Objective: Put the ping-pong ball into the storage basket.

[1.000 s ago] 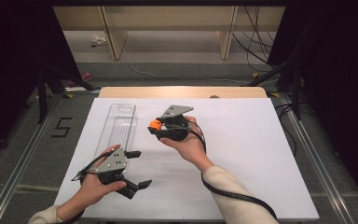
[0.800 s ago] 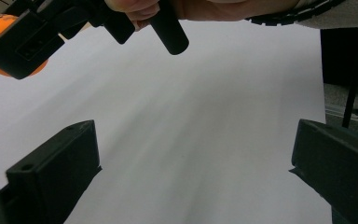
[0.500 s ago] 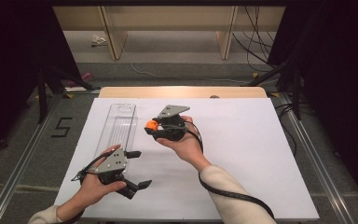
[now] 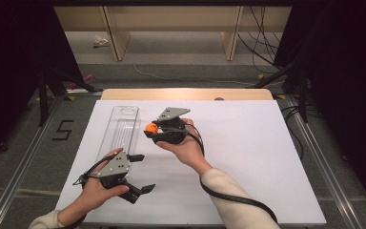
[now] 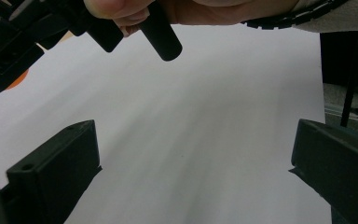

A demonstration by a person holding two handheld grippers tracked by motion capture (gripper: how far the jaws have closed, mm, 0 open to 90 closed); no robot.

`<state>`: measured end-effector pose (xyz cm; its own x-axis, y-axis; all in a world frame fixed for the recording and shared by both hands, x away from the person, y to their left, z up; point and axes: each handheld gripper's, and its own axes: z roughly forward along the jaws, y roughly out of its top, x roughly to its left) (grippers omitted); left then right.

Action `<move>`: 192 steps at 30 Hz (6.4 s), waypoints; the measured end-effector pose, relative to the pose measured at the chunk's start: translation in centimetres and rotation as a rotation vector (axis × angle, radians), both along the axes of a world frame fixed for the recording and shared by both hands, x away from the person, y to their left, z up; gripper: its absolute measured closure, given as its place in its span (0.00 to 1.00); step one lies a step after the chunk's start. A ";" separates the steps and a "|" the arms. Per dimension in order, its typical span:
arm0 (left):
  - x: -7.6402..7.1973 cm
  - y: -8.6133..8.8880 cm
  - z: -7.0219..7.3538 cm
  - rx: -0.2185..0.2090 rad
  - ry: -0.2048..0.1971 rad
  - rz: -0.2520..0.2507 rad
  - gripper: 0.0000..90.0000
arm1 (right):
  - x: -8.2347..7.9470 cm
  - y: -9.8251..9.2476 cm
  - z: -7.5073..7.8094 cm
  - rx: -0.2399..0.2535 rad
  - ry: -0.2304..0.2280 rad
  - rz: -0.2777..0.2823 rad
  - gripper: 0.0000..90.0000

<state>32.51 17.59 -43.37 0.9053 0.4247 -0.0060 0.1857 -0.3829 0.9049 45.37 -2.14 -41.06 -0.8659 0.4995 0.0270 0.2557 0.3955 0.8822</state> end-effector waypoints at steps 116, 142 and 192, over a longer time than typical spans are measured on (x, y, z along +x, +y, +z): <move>-0.1 0.0 0.0 0.015 -0.007 -0.009 0.01 | 1.8 5.2 0.2 -0.004 0.020 0.051 0.57; -0.1 -0.1 0.0 0.015 -0.008 -0.010 0.01 | 2.2 6.7 0.3 -0.010 0.022 0.071 0.57; -0.2 -0.1 -0.1 0.015 -0.006 -0.014 0.01 | 3.2 8.9 0.1 -0.043 0.025 0.108 0.57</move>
